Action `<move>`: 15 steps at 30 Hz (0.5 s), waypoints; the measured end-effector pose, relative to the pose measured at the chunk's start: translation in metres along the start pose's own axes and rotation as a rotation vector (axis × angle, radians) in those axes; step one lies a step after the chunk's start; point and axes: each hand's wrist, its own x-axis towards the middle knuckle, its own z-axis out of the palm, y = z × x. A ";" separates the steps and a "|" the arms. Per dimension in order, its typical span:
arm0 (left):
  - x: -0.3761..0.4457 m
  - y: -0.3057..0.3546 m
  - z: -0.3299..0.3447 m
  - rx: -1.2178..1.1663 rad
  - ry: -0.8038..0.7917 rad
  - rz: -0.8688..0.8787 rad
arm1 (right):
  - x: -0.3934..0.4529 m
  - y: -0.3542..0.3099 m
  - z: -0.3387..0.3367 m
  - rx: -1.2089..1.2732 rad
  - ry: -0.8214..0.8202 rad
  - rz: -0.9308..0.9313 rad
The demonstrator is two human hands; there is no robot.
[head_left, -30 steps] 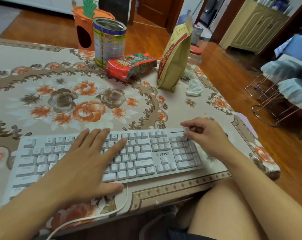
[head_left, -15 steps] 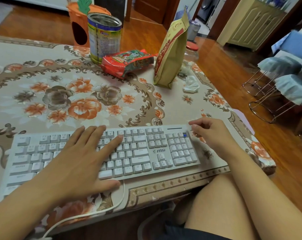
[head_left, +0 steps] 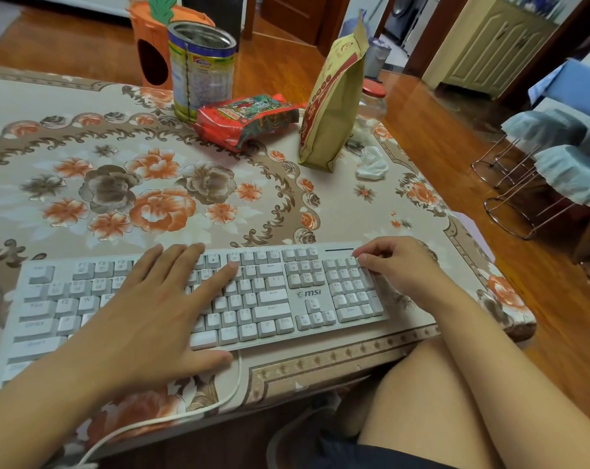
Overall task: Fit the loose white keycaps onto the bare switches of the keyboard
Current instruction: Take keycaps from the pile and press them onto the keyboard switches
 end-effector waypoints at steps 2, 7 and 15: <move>0.000 0.000 0.000 -0.001 -0.002 0.000 | 0.000 0.000 0.001 0.024 0.003 0.014; -0.001 0.000 0.000 0.006 -0.002 0.003 | 0.003 0.001 -0.001 0.108 -0.061 0.100; 0.000 -0.001 0.001 0.006 -0.003 0.005 | 0.020 -0.006 -0.008 0.203 -0.216 0.347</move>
